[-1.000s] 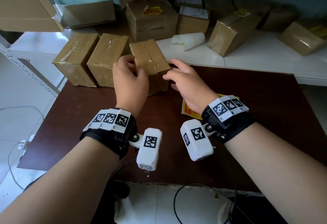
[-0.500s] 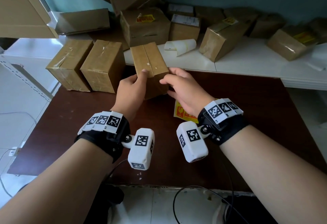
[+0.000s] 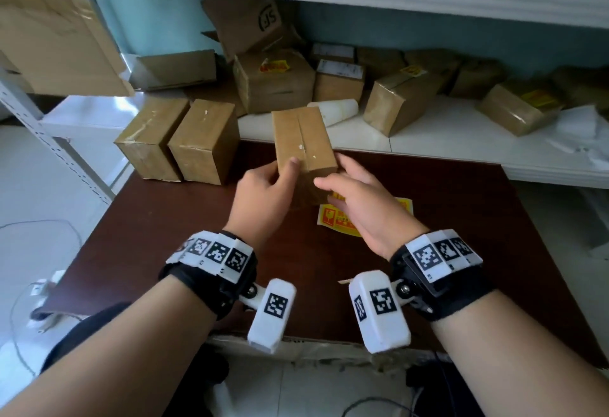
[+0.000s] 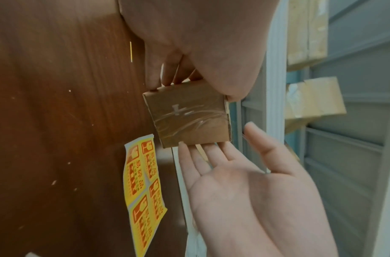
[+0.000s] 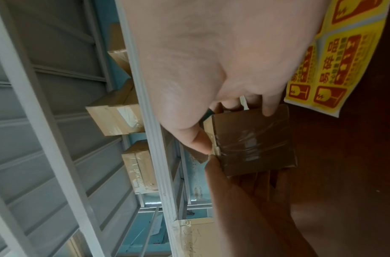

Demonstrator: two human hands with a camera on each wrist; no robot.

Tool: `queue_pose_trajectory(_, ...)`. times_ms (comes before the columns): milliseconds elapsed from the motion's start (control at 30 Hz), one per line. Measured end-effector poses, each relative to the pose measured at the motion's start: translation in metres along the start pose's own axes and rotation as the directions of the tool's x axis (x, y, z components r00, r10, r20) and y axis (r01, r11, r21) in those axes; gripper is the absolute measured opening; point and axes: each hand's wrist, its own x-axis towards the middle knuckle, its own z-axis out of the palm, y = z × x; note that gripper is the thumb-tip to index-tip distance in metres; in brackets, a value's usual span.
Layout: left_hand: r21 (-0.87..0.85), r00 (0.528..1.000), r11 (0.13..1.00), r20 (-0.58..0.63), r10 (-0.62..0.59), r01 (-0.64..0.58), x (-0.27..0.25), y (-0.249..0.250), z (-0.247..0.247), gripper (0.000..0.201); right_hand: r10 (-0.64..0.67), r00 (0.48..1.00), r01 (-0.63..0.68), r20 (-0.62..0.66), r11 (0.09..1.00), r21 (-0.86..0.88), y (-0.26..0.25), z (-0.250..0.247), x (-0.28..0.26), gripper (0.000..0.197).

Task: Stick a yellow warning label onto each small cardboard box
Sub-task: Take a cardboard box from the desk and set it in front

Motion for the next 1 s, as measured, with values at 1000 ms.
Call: queue_pose_trajectory(1000, 0.224, 0.997, 0.972, 0.017, -0.072, 0.067, -0.076, 0.002, -0.022, 0.054, 0.071, 0.992, -0.069, 0.103, 0.997, -0.022, 0.024, 0.008, -0.089, 0.040)
